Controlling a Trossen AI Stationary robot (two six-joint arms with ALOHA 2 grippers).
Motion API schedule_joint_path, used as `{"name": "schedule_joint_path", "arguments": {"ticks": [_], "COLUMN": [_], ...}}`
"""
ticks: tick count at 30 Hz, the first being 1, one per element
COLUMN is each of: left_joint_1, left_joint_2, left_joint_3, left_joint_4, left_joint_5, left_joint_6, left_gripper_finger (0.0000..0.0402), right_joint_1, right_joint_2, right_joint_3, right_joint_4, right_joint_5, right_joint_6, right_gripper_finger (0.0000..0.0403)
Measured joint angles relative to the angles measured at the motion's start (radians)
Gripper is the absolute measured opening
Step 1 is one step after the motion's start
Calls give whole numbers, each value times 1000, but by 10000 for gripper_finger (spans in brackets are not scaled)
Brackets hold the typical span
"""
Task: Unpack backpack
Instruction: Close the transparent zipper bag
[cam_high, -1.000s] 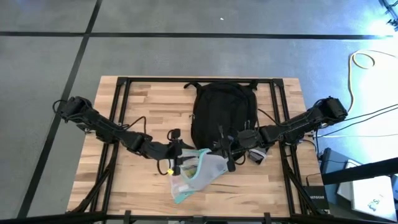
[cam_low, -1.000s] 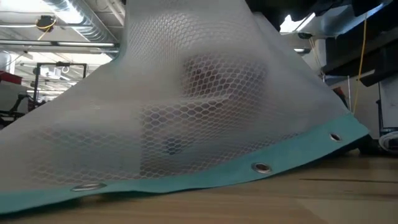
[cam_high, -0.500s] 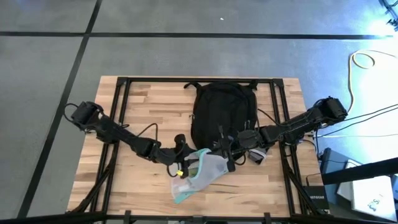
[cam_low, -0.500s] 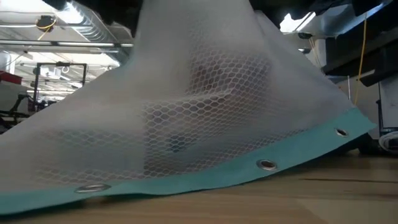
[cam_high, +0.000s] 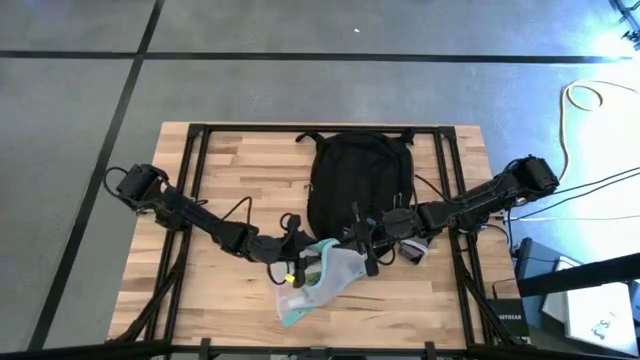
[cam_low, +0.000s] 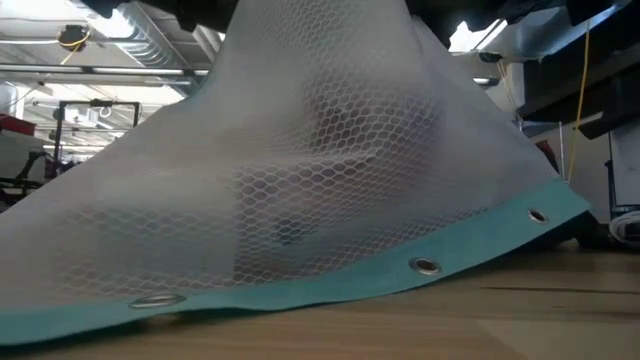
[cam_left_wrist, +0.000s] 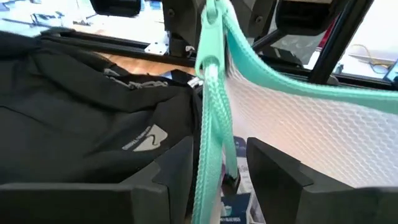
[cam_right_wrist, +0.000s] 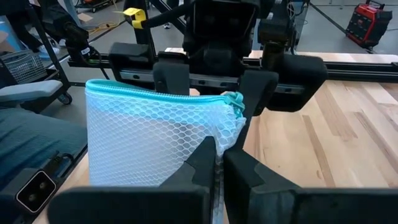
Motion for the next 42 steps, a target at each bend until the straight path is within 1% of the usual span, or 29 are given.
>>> {"name": "schedule_joint_path", "arguments": {"ticks": [3, 7, 10, 17, 20, 26, 30, 39, 42], "left_joint_1": [0, -4, -8, -9, -25, -43, -47, -54, -64], "left_joint_2": [0, 0, 0, 0, 0, 0, 0, 0, -7], "left_joint_3": [0, 0, 0, 0, 0, 0, 0, 0, 0], "left_joint_4": [5, 76, 101, 92, 99, 98, 96, 84, 62], "left_joint_5": [-20, -19, -19, -76, -88, -99, -104, -141, -155], "left_joint_6": [14, 68, 96, 113, 142, 158, 174, 215, 222], "left_gripper_finger": [136, 136, 136, 133, 118, 65, 38, 5, 2], "right_joint_1": [0, 0, 0, 0, 0, 0, 0, 0, 0], "right_joint_2": [0, 0, 0, 0, 0, 0, 0, 0, 0], "right_joint_3": [0, 0, 0, 0, 0, 0, 1, 1, 1], "right_joint_4": [0, 0, 0, -1, -1, -1, -1, -2, -1], "right_joint_5": [0, 0, 0, 0, 0, 0, 0, 0, -1], "right_joint_6": [0, 0, 0, 0, 0, 0, 0, 0, -1], "right_gripper_finger": [0, 0, 0, 0, 0, 0, 0, 0, 0]}}
